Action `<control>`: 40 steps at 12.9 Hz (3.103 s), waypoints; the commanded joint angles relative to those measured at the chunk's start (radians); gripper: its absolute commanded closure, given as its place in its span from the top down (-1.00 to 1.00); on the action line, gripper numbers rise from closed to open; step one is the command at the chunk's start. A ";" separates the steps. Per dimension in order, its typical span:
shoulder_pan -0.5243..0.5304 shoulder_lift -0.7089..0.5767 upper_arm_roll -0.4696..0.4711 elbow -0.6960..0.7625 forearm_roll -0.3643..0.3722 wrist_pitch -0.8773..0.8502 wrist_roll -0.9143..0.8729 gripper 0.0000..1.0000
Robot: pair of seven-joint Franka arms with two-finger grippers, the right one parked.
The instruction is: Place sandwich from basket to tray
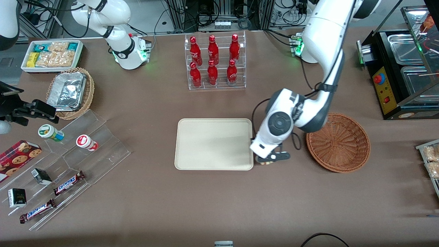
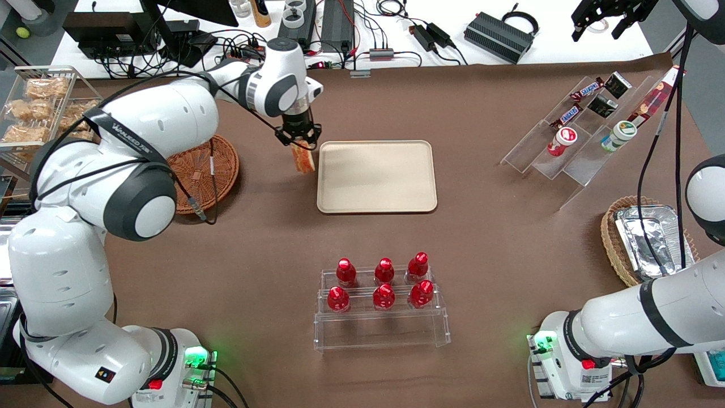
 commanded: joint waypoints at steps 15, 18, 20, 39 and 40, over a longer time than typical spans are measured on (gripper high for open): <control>-0.152 0.200 0.015 0.145 -0.009 0.112 0.003 -0.33; -0.154 0.205 0.015 0.145 -0.018 0.112 0.003 -0.27; -0.152 0.205 0.015 0.144 -0.018 0.112 0.003 0.14; 0.289 -0.392 0.027 0.067 0.000 -0.470 0.331 1.00; 0.305 -0.404 0.029 0.067 0.006 -0.481 0.331 1.00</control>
